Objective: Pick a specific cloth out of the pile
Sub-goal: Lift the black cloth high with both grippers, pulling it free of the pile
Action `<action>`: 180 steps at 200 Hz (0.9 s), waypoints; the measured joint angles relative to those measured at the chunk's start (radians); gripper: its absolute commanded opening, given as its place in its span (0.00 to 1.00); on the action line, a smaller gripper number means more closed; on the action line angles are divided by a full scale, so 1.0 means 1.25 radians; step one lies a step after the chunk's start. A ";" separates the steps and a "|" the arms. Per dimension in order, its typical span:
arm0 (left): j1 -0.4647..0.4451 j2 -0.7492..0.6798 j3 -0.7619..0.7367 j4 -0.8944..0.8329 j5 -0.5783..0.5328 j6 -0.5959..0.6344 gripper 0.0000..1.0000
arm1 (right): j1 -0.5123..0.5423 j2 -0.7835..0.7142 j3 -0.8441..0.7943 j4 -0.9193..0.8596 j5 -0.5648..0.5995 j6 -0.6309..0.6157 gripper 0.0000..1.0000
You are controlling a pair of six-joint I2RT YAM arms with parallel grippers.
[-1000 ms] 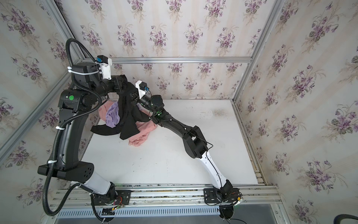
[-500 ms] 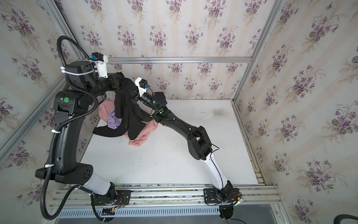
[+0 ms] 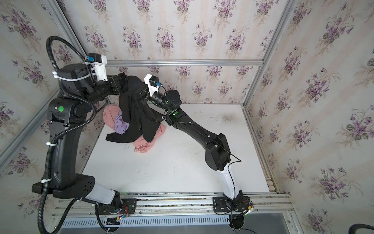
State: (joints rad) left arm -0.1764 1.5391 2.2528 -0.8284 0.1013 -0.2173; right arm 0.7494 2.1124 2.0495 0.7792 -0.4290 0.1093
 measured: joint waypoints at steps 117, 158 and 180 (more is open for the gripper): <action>0.000 -0.031 0.108 0.022 0.053 -0.076 0.00 | -0.026 -0.199 -0.033 -0.176 -0.051 -0.071 0.00; -0.006 -0.060 0.109 0.079 0.064 -0.119 0.00 | -0.044 -0.226 0.071 -0.294 -0.046 -0.108 0.00; -0.015 -0.077 0.095 0.119 0.070 -0.143 0.00 | -0.046 -0.242 0.125 -0.352 -0.044 -0.136 0.00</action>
State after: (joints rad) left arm -0.1947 1.4429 2.3718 -0.6800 0.1886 -0.3958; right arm 0.6914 1.8095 2.2059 0.3386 -0.4835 -0.0608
